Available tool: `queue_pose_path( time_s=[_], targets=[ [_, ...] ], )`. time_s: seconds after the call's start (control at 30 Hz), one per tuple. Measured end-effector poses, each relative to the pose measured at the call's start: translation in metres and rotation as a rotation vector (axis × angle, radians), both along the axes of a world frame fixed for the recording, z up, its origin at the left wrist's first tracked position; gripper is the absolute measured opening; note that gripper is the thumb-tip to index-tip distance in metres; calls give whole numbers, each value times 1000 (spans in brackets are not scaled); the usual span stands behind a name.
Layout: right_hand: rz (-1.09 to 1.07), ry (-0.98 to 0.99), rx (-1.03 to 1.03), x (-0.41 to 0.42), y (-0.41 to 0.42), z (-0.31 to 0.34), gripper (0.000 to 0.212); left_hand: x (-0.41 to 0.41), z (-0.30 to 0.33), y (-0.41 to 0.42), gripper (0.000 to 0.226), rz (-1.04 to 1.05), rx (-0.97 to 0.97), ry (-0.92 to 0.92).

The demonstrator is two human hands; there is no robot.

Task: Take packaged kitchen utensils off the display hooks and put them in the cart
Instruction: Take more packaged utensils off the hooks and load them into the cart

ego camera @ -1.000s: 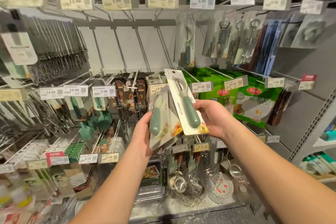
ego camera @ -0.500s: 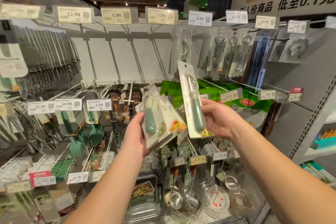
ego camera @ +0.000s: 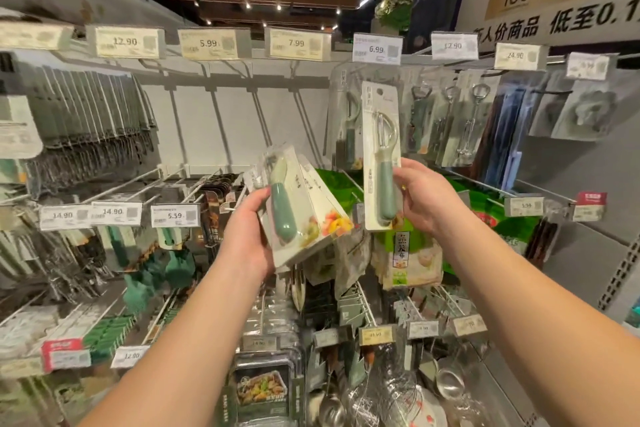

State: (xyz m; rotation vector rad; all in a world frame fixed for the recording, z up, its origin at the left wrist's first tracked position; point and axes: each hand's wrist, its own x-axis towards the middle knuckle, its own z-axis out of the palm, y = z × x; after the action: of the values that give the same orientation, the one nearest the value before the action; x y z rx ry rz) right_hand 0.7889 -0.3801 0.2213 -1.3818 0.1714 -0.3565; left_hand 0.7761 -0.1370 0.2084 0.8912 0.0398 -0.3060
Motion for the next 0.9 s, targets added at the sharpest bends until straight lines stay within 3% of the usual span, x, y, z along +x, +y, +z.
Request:
queue_pose_path(
  time_s=[0.3,0.4,0.57,0.9],
  targets=[
    [28,-83,-177,40,-19,17,17,9,14,-26,22,74,-44,-4],
    [27,-110,-182,51,-23,20,15,12,17,-35,22,84,-55,-3],
    [35,-114,-175,72,-32,19,28,18,17,-45,23,95,-42,-6],
    [75,-142,-199,94,-36,14,27,27,17,-55,17,150,14,-28]
  ],
)
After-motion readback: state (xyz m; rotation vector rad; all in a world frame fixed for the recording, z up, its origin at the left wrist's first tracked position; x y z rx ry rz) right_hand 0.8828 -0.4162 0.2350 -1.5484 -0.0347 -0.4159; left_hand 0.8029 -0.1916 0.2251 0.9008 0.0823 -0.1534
